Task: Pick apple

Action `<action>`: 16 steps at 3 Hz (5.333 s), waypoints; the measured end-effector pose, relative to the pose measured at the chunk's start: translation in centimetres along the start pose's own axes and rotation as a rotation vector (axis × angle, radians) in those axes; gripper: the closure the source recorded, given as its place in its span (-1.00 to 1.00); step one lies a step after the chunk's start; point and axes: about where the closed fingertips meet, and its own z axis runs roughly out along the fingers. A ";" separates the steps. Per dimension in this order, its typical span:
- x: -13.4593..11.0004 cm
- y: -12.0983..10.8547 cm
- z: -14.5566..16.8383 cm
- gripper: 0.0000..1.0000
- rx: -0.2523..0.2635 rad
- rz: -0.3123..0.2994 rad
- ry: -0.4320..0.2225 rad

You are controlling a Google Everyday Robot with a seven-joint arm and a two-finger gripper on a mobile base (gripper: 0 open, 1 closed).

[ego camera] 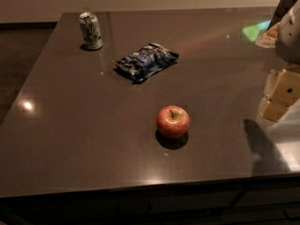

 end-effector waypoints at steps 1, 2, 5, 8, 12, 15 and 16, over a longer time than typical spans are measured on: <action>0.0 0.0 0.0 -1.00 0.000 0.000 0.000; -1.4 0.8 0.3 -1.00 -0.021 0.000 -0.069; -7.5 5.3 5.8 -1.00 -0.109 -0.075 -0.178; -10.8 6.8 10.3 -1.00 -0.179 -0.118 -0.190; -12.3 7.6 12.7 0.30 -0.235 -0.155 -0.178; -13.5 4.0 2.9 1.00 -0.234 -0.228 -0.237; -13.5 4.0 2.9 1.00 -0.234 -0.228 -0.237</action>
Offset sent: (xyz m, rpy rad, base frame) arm -0.0055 0.0251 -0.0094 0.1438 0.0300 0.0382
